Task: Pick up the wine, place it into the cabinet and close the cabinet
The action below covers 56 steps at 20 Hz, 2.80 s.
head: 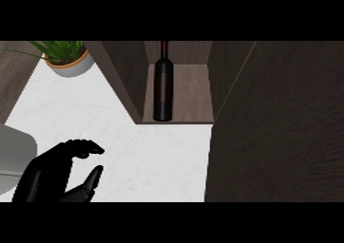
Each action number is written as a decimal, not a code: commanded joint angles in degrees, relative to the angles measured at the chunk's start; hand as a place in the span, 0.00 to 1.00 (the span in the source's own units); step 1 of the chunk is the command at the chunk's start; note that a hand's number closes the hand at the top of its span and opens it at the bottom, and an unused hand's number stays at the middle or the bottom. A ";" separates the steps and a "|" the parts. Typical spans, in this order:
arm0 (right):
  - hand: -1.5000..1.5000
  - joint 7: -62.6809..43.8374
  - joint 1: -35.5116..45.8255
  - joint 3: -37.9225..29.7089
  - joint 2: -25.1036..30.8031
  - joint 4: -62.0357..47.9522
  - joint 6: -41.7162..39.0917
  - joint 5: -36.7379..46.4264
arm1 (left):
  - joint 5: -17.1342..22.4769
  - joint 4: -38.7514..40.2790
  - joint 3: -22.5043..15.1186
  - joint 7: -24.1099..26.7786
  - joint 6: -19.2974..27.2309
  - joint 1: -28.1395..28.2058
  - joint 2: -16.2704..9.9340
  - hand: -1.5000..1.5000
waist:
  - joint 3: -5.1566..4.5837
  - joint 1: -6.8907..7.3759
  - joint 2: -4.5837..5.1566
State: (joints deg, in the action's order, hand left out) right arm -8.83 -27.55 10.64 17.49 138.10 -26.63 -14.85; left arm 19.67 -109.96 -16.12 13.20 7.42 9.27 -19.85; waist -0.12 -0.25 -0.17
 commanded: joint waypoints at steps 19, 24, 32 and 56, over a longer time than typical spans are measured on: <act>1.00 -16.22 18.55 17.65 -6.23 3.45 3.91 -5.08 | 8.76 0.59 13.23 3.78 -15.74 8.31 -5.72 1.00 | 0.03 1.25 0.19; 1.00 -23.97 29.18 19.64 -12.14 1.33 9.53 -6.34 | 11.90 1.44 17.24 3.73 -20.17 8.10 -8.38 1.00 | -0.04 1.49 0.23; 1.00 -25.76 43.58 21.56 -17.19 -9.58 17.63 -4.50 | 14.57 0.90 20.34 0.45 -20.77 7.13 -8.68 1.00 | 0.05 1.08 0.17; 1.00 -4.28 75.60 16.39 -17.49 -55.04 35.16 -19.29 | 12.44 1.44 24.81 -2.93 -26.59 7.15 -5.01 1.00 | 0.11 1.29 0.31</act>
State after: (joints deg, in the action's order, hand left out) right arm -19.09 48.77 26.25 0.00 90.18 9.90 -33.00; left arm 31.24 -108.16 7.49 12.39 -18.55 16.98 -24.41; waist -0.01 0.97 0.04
